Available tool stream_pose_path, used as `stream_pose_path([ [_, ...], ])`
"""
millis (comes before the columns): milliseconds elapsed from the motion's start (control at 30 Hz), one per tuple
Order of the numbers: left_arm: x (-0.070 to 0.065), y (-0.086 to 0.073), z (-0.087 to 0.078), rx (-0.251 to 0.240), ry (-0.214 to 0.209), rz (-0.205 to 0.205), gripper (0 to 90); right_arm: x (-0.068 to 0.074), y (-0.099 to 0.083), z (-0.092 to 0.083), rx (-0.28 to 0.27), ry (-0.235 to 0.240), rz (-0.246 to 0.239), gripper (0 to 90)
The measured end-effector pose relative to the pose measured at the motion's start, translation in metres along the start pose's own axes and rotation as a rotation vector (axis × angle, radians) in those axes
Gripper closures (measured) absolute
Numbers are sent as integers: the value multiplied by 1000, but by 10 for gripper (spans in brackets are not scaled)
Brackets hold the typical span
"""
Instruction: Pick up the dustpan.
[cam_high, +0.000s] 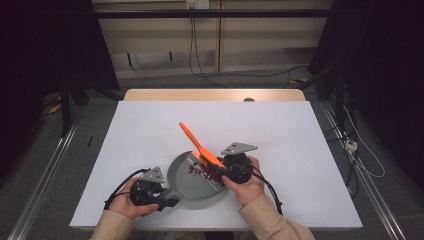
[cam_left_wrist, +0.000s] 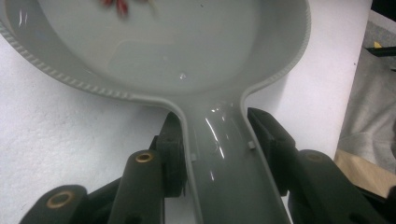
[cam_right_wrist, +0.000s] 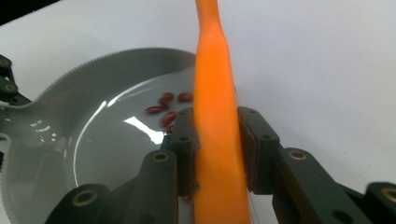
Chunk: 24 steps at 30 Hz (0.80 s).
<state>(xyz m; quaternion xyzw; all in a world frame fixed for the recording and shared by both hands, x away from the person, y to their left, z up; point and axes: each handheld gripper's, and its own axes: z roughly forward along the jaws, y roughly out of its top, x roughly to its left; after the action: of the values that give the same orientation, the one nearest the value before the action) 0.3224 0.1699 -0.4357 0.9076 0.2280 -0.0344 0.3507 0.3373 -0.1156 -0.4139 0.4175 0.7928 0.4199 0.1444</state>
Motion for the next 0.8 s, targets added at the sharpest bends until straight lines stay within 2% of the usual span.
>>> stream_pose_path([
  [133, 1, 0, 0, 1, -3, 7, 603, 4, 6, 1, -26, 47, 24, 705],
  [233, 0, -1, -1, -5, -7, 2, 603, 4, 10, -1, -42, 19, 0, 705],
  [300, 0, -2, -1, -13, -10, -2, 603, 0, 12, -5, -52, 21, 16, 706],
  [533, 0, -4, -1, -19, -14, -2, 603, -23, 13, -27, -93, -27, 35, 706],
  [667, 0, -4, -1, -22, -14, -4, 603, -35, 10, -35, -94, -53, 43, 706],
  [700, 0, -4, -1, -14, -16, 9, 603, -37, 8, -36, -93, -61, 45, 706],
  [767, 0, -4, -1, -15, -15, 9, 602, -41, 5, -37, -88, -72, 51, 706],
  [800, -1, -4, -2, -5, 4, 10, 603, -43, 3, -37, -85, -76, 56, 706],
])
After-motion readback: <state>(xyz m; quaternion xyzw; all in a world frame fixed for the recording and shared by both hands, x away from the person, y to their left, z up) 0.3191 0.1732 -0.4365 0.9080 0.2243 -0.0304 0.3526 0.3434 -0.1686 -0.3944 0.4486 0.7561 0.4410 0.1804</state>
